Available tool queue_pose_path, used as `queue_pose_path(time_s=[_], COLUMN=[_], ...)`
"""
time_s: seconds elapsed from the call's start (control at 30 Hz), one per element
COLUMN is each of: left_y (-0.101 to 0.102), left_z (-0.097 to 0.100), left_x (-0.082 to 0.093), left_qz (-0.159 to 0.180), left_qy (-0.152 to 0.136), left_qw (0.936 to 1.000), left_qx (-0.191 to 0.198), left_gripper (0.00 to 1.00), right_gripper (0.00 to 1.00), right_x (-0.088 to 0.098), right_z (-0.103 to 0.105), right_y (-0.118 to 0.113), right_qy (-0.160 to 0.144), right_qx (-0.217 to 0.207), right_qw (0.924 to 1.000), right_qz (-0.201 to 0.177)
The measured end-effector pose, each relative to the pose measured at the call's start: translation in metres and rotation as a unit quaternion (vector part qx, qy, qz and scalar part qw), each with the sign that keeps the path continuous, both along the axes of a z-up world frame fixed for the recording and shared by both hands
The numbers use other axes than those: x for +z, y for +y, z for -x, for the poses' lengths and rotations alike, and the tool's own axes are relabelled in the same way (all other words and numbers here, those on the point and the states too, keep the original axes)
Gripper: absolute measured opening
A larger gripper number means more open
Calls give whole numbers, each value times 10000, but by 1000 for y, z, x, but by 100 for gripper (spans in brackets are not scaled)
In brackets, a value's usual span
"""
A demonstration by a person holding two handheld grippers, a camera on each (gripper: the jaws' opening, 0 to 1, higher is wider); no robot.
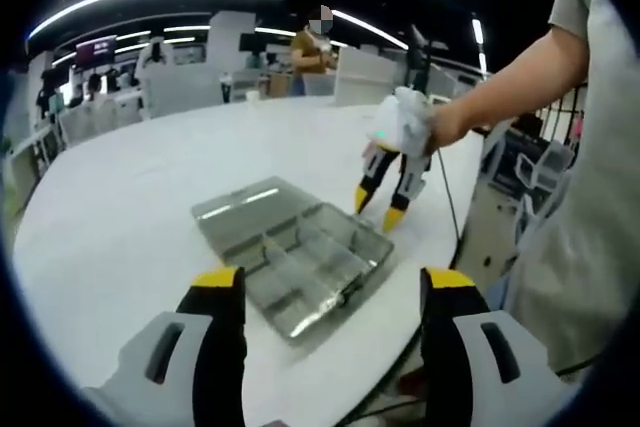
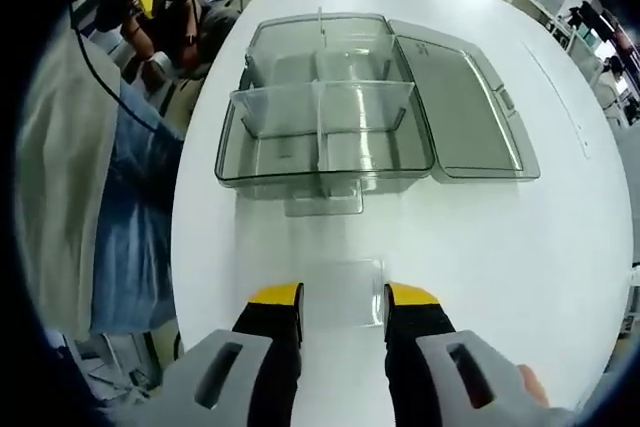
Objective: Insert the divider into the dual guide fixture by aligning both edges with the guide slots and pushing it downward to the bottom, including one-sided entry, uneven engagement, binding, and posture correction.
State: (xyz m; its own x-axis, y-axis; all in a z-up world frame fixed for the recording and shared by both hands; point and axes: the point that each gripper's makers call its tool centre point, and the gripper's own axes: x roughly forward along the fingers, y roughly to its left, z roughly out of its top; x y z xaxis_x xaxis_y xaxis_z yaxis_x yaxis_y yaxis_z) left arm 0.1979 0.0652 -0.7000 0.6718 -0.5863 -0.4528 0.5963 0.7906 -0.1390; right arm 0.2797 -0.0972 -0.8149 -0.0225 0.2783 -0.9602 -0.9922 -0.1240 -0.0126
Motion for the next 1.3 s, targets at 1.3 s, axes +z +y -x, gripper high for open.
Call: queue_pose_path(time_s=[1.3], left_y=[-64], left_z=[-38], left_x=[20], left_qz=[508], left_qy=[234], left_qw=[9966], left_qx=[-608], left_gripper=[49], right_gripper=[27], right_x=[108], right_z=[22], right_y=[52], right_qy=[-889], right_qx=[174], right_qw=[9927], right_qz=[-797])
